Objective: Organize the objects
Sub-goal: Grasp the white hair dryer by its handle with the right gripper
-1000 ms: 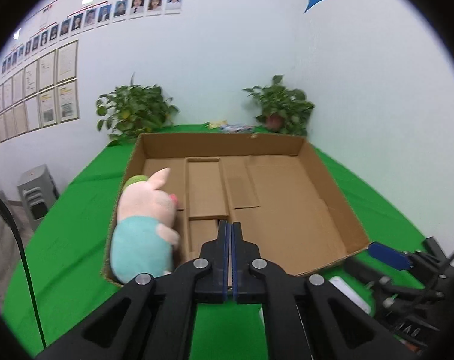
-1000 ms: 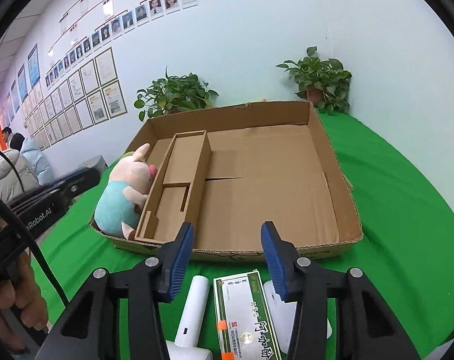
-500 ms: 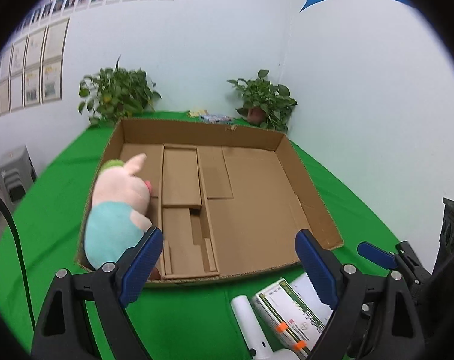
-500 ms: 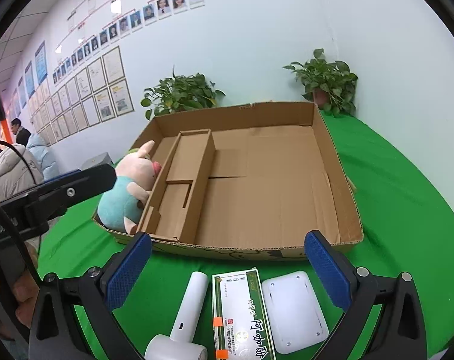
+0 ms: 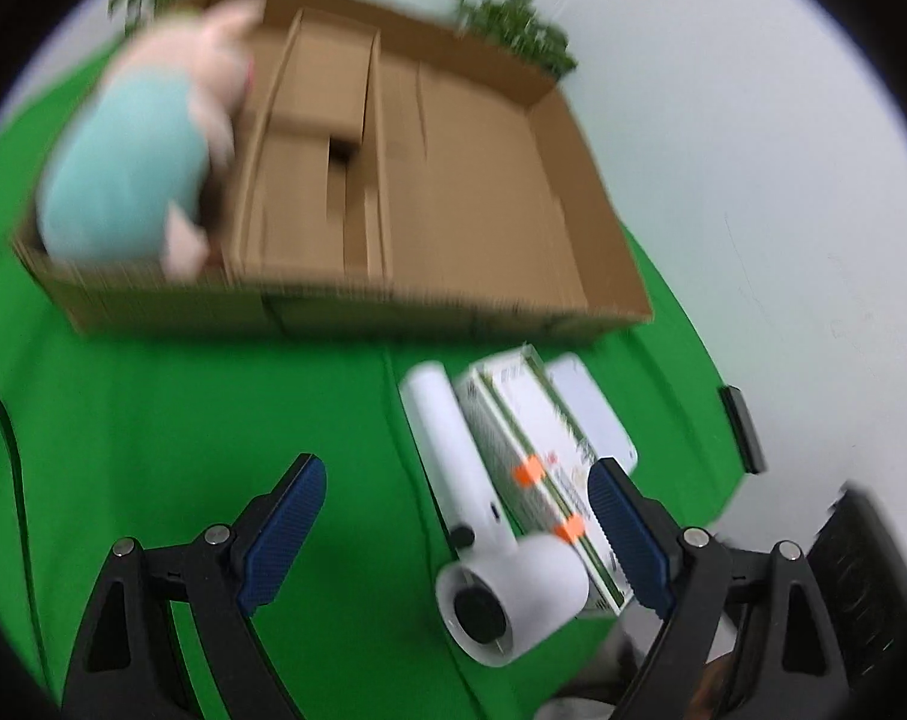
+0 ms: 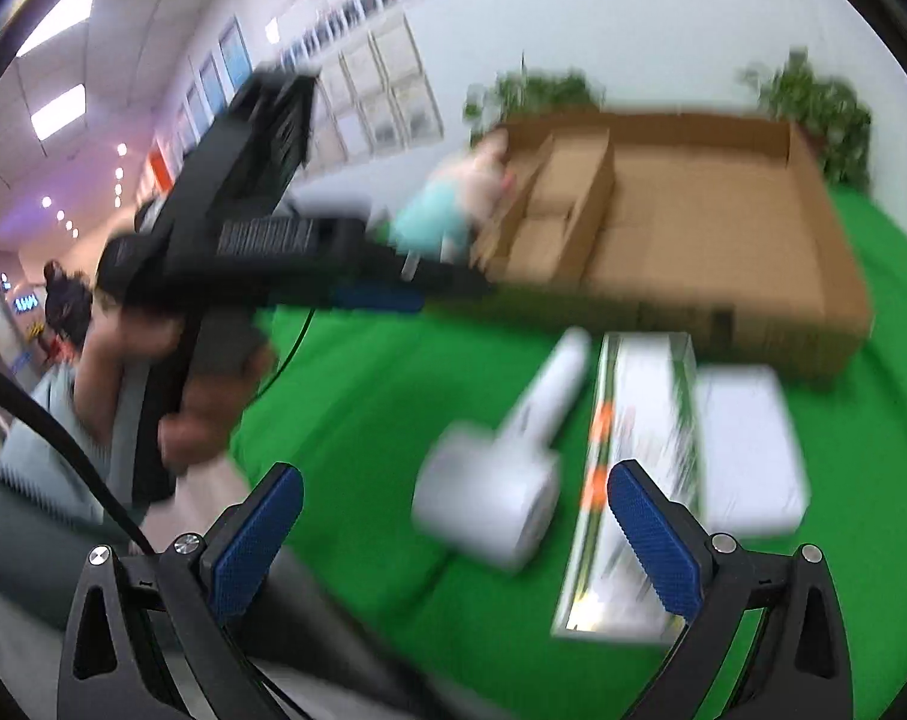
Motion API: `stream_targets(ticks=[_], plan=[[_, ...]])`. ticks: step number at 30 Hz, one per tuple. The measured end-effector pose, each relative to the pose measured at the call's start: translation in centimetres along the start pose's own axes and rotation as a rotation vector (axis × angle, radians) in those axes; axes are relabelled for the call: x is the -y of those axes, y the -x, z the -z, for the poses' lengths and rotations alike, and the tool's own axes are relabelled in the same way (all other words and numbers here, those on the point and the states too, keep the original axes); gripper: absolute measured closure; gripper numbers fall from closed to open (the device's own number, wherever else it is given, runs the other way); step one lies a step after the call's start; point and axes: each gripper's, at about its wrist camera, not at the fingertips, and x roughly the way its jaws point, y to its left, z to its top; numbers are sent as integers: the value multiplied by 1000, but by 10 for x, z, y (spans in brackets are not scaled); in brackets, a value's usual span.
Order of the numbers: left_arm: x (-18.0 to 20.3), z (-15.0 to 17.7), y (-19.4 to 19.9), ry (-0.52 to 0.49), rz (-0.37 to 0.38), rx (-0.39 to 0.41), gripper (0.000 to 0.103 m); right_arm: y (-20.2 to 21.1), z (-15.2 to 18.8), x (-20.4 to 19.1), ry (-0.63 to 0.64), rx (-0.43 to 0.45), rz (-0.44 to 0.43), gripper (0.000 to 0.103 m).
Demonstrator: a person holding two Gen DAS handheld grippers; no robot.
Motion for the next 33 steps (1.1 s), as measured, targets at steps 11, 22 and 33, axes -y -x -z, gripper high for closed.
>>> stream_targets(ticks=[11, 22, 33], plan=[[0, -6, -71, 46, 95, -169, 38, -39, 12, -16, 16, -92, 84, 20], [4, 4, -60, 39, -19, -136, 71, -59, 13, -13, 22, -147, 198, 37], [8, 31, -32, 107, 17, -115, 80, -44, 23, -16, 49, -157, 133, 37]])
